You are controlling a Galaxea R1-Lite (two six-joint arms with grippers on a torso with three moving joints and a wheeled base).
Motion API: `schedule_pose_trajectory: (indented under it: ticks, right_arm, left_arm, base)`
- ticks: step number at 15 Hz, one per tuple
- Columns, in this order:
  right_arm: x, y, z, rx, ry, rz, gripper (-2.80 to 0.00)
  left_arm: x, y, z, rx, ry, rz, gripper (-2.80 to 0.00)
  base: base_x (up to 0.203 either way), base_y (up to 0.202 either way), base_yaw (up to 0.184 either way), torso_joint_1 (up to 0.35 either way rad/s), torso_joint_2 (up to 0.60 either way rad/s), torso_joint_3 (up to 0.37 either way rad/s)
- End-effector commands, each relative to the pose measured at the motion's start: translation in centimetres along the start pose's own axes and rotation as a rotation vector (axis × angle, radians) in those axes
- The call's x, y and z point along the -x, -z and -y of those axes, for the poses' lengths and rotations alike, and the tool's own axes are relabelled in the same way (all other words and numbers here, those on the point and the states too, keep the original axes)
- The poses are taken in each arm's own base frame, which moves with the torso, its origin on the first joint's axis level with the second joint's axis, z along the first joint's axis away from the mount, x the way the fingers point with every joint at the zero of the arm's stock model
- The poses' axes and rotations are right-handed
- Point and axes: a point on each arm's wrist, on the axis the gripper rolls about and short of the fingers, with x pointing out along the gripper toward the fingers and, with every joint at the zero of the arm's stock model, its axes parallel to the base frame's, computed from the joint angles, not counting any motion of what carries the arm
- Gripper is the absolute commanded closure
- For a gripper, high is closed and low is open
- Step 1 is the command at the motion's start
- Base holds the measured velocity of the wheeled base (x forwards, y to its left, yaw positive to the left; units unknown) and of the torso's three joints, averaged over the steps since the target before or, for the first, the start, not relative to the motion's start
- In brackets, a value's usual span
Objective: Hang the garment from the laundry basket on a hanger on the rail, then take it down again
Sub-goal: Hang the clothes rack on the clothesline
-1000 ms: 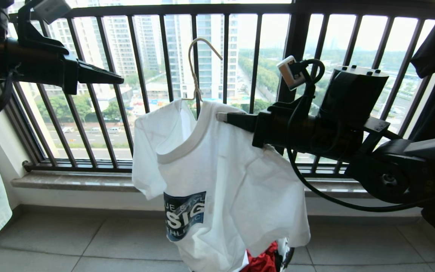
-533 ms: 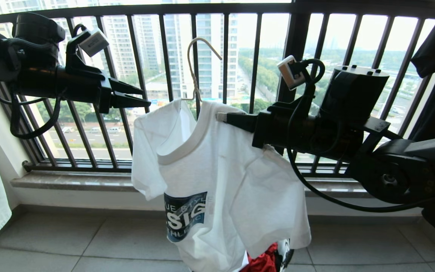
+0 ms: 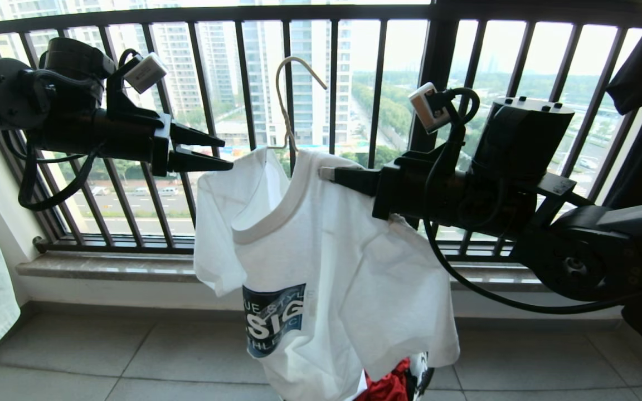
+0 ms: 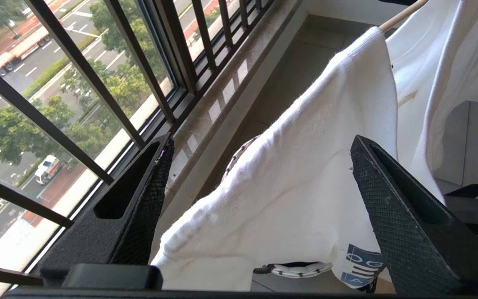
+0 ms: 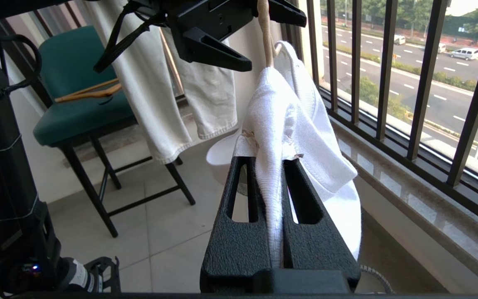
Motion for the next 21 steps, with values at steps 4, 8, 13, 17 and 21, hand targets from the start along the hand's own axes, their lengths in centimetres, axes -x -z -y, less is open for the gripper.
schedule_pose_trajectory:
  ticks: [4,8,13,17,21]
  right_arm:
    - [0.2,-0.4,-0.4,0.004,-0.022,0.005,0.00]
    - [1.3,-0.7,-1.4,-0.001,-0.109,-0.026,0.00]
    - [2.1,-1.2,-2.6,-0.025,-0.172,-0.076,0.00]
    - [2.0,-0.9,-3.1,-0.029,-0.187,-0.084,0.00]
    - [2.0,-0.8,-3.4,-0.055,-0.203,-0.102,0.00]
  left_arm:
    - [-1.3,0.7,1.1,0.053,0.070,-0.027,-2.80]
    - [-0.7,-0.7,3.5,0.087,0.113,-0.046,-2.80]
    - [1.3,-1.5,6.9,0.133,0.139,-0.077,-2.80]
    - [1.7,-0.6,9.5,0.164,0.178,-0.104,-2.80]
    - [0.9,0.4,9.5,0.141,0.208,-0.119,-2.80]
  base:
    - [0.000,0.000,0.000,0.000,0.00,0.000]
    - [0.000,0.000,0.000,0.000,0.00,0.000]
    - [0.000,0.000,0.000,0.000,0.00,0.000]
    - [0.000,0.000,0.000,0.000,0.00,0.000]
    - [0.000,0.000,0.000,0.000,0.00,0.000]
